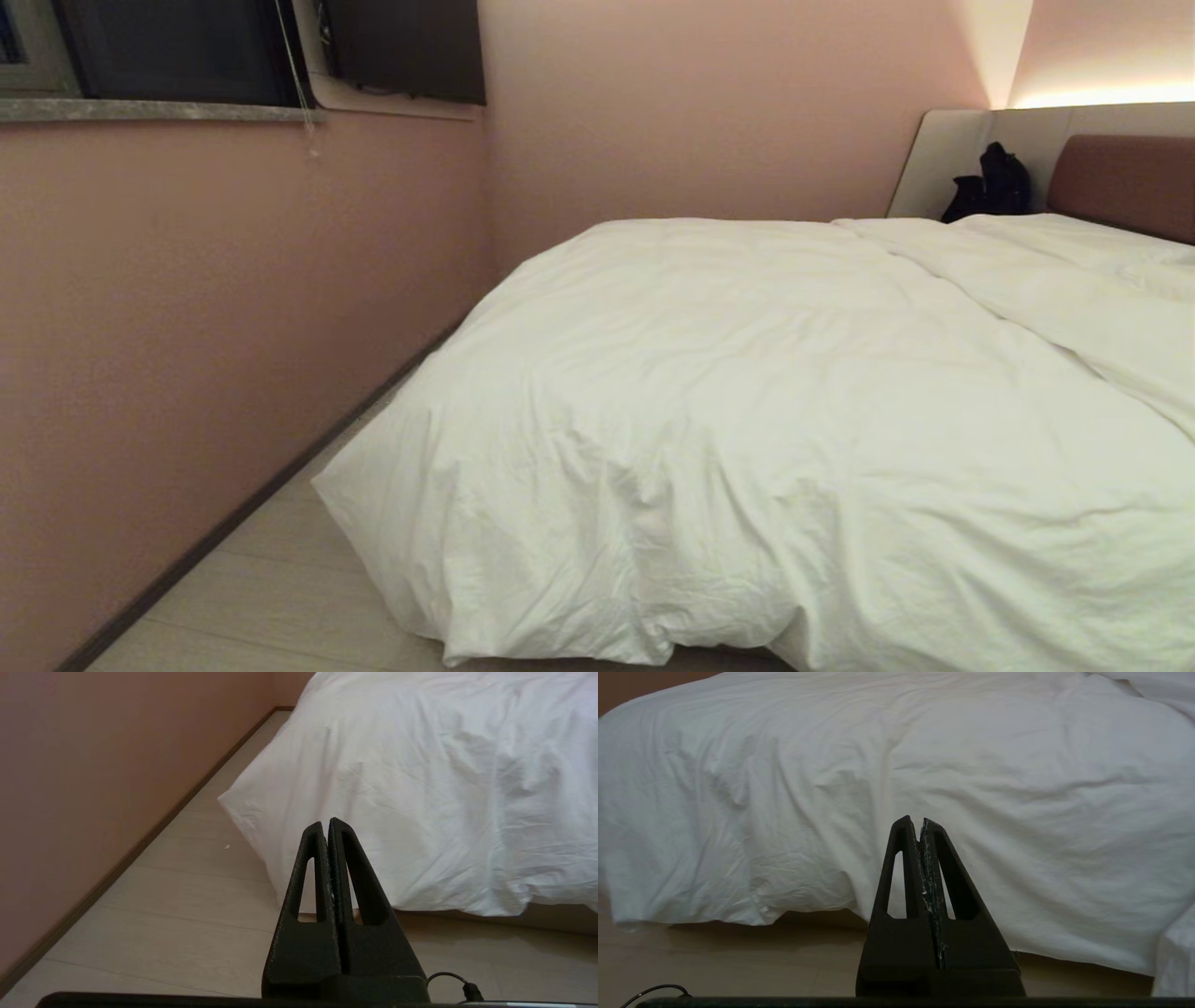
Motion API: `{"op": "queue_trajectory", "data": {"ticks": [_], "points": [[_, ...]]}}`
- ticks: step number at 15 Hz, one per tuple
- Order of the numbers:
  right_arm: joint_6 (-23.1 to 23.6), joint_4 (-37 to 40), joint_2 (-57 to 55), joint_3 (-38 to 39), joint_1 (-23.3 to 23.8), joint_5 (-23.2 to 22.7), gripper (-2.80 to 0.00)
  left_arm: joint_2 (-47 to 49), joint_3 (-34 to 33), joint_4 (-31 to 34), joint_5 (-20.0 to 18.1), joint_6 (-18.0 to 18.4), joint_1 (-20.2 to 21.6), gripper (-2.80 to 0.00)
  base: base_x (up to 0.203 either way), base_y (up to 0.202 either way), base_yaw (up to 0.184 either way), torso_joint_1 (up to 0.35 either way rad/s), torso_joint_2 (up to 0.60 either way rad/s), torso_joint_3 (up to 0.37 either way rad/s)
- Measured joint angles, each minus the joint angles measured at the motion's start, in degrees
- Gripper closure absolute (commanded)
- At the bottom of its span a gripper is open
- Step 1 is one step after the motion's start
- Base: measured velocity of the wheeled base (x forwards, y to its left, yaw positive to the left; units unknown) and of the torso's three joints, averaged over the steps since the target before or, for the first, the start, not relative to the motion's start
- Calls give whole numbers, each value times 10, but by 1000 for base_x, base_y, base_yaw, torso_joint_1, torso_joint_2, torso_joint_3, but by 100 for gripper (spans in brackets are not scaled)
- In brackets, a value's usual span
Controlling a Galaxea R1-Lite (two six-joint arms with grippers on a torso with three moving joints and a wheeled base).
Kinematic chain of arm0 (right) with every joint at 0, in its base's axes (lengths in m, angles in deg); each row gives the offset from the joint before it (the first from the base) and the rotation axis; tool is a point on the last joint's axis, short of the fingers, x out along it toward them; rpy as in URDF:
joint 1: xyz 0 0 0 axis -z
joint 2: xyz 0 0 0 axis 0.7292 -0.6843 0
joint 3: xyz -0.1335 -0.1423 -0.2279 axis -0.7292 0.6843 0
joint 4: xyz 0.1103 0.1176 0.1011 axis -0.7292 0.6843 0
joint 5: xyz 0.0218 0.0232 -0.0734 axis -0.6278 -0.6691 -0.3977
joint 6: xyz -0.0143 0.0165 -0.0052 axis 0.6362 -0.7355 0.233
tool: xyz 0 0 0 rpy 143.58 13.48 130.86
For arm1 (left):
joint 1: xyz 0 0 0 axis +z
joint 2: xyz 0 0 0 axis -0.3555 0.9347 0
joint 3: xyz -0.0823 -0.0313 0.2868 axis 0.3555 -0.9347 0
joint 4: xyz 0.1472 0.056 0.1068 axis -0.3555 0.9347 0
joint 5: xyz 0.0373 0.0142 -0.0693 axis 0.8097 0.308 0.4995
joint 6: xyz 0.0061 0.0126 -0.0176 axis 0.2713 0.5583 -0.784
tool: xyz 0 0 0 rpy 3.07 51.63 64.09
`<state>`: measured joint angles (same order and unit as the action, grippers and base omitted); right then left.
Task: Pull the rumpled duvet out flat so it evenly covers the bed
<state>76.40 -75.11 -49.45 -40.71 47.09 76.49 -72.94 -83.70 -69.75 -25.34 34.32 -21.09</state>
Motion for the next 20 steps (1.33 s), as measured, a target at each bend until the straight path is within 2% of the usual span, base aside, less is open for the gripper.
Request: {"op": "queue_trajectory", "data": {"ticks": [20], "points": [[0,0,0,0,0,0,0,0,0,0,0,3,0,0,0,196,-1,1,3,3]]}}
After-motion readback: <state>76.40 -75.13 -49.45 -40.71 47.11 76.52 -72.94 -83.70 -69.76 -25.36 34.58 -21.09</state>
